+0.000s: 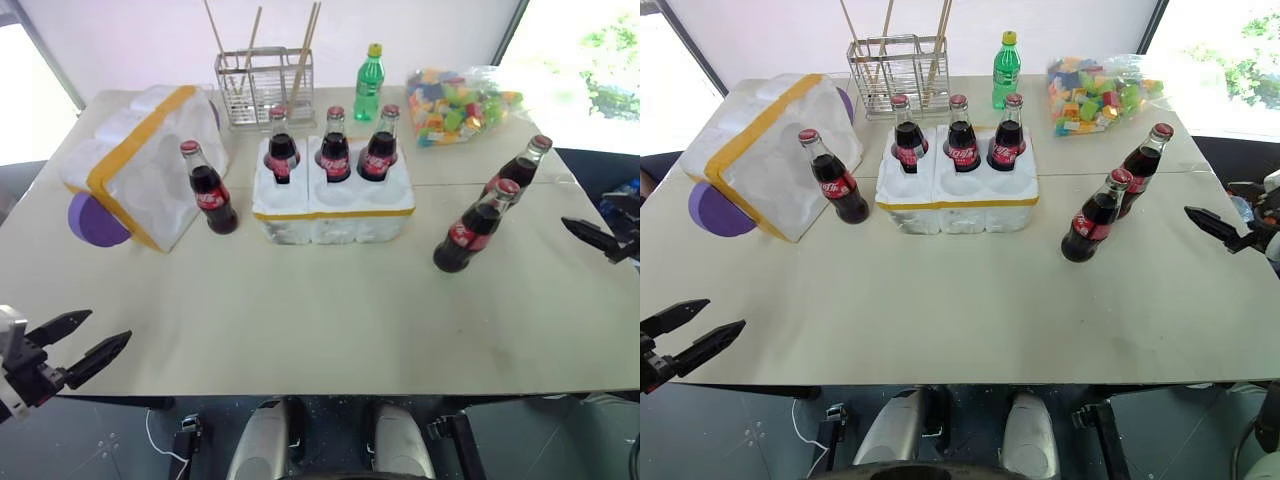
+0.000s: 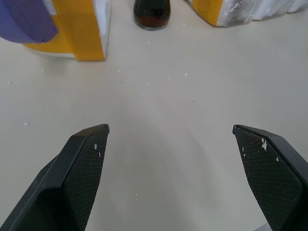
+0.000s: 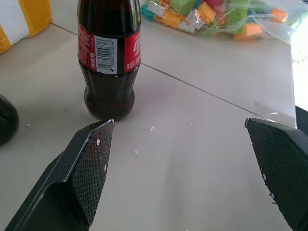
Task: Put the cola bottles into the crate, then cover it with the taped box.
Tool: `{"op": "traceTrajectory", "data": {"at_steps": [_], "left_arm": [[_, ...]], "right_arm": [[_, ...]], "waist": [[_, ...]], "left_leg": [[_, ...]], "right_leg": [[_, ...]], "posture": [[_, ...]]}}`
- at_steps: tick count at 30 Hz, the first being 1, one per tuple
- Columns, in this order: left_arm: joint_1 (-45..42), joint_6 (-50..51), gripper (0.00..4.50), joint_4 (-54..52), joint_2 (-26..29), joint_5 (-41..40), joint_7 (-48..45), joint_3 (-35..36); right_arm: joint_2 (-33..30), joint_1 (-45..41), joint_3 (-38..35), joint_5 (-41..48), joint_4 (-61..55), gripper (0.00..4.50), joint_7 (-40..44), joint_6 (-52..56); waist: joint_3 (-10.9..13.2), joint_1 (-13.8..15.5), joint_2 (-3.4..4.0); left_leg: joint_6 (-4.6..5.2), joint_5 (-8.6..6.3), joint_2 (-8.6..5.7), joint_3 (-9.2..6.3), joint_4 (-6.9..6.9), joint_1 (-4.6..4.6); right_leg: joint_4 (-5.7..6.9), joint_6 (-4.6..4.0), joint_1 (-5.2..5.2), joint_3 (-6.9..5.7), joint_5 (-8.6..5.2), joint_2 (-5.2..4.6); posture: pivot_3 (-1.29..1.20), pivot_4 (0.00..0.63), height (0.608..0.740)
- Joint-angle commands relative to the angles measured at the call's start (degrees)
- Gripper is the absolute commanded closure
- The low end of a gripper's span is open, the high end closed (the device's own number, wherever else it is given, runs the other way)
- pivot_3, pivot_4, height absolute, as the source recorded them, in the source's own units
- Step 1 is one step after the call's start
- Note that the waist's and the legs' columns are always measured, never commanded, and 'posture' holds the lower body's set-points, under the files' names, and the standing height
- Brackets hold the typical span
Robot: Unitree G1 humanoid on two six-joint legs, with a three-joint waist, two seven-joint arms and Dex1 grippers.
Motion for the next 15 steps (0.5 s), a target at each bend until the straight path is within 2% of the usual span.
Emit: {"op": "traceTrajectory", "data": {"at_steps": [1, 9, 15], "left_arm": [[-0.10, -0.97, 0.18, 0.13, 0.38, 0.91, 0.05, 0.45], [-2.67, 2.10, 0.18, 0.48, 0.71, -0.34, 2.37, 0.99], [-5.55, 4.46, 0.18, -2.28, 0.97, -3.57, 3.57, 0.38]], "right_arm": [[-1.44, -1.53, -1.39, 0.13, 0.66, 0.00, -0.10, -1.51], [-1.30, -1.89, -1.29, 0.41, 1.79, 0.00, 0.60, -1.11], [-1.71, -1.06, -1.24, 2.01, -1.27, 0.00, 5.31, 3.58]], "waist": [[0.00, -0.01, 0.00], [0.00, 0.00, 0.00], [0.00, 0.03, 0.00]], "left_leg": [[0.00, 0.00, 0.00, 0.01, 0.00, 0.00], [0.01, -0.01, 0.01, 0.05, -0.01, 0.02], [0.01, -0.01, 0.02, 0.06, -0.01, 0.02]], "right_leg": [[0.00, 0.00, -0.01, 0.02, 0.00, 0.00], [0.00, -0.01, -0.03, 0.08, 0.00, -0.01], [0.00, -0.01, -0.02, 0.09, 0.00, -0.02]], "posture": [[0.00, 0.150, 0.736], [0.00, 0.150, 0.736], [0.00, 0.150, 0.736]]}}
